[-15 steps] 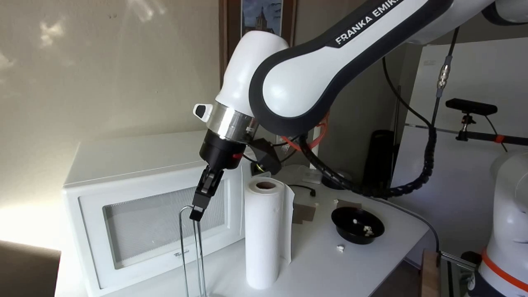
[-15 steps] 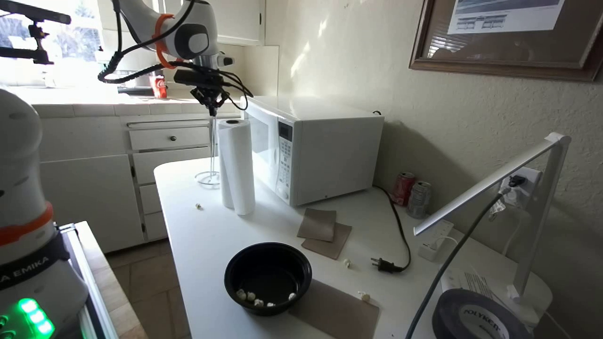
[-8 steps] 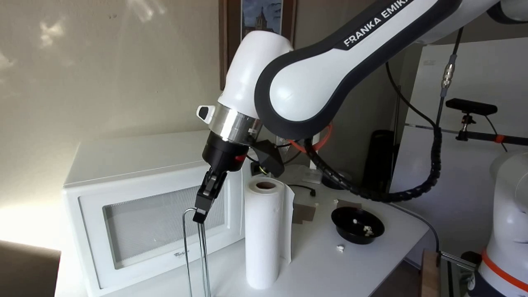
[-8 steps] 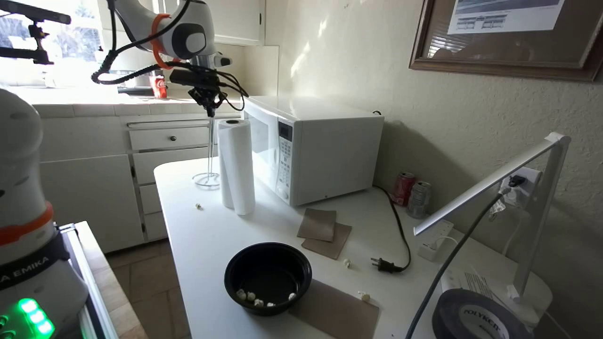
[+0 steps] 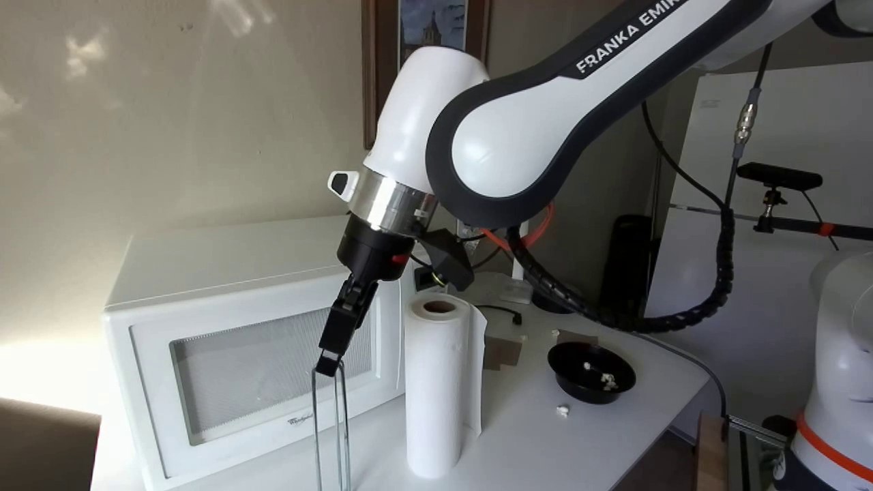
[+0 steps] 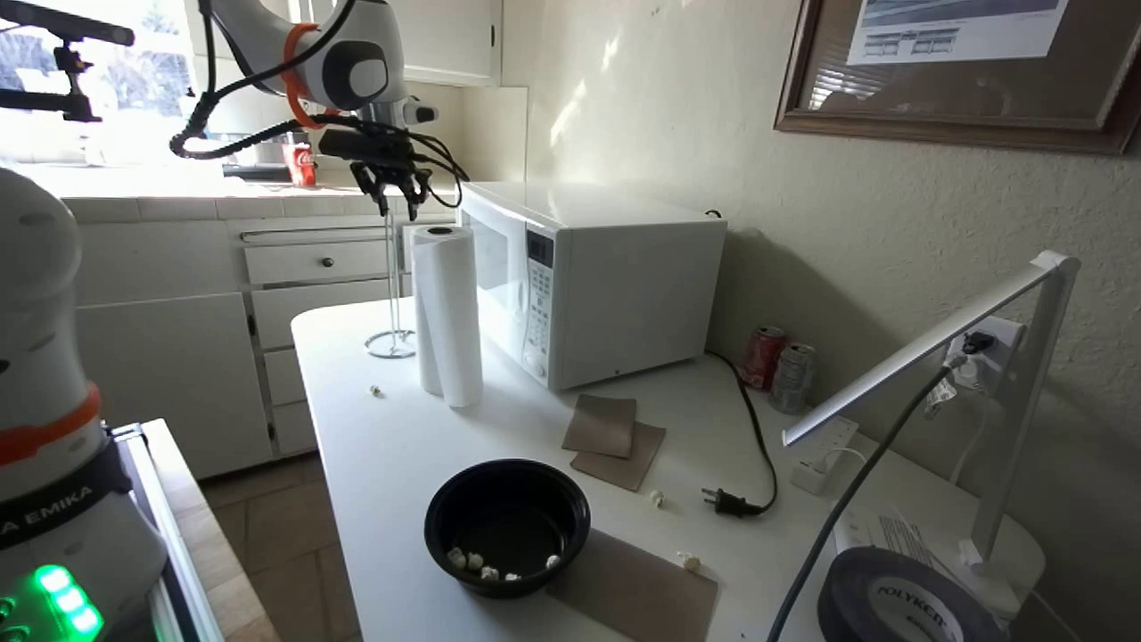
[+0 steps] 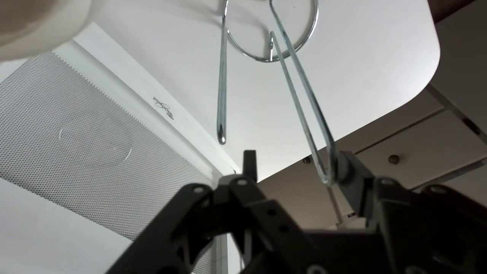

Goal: Pick up the silver kitchen paper stand and move it a little forward on the kitchen counter, pick up the white kitchen paper and put it on the silver kitchen paper stand

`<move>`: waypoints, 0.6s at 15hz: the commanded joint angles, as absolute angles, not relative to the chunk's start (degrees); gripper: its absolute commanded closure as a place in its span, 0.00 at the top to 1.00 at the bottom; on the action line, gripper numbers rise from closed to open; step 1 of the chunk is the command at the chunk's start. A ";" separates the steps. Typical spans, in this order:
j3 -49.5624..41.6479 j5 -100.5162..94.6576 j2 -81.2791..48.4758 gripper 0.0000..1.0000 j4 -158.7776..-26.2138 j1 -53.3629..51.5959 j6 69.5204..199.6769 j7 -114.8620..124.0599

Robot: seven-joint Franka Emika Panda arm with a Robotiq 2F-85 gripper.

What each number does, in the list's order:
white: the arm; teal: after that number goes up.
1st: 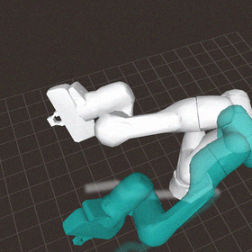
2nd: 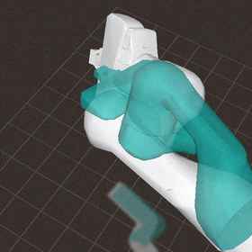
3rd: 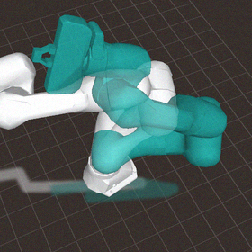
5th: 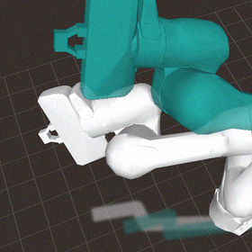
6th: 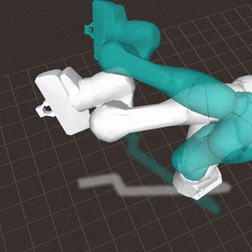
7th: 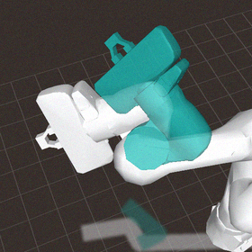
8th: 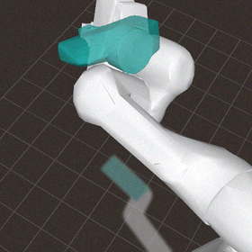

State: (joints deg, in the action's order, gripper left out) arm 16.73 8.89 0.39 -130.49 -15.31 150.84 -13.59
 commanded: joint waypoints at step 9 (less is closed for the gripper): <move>14.84 5.40 10.70 1.00 -130.75 -15.03 140.57 -11.84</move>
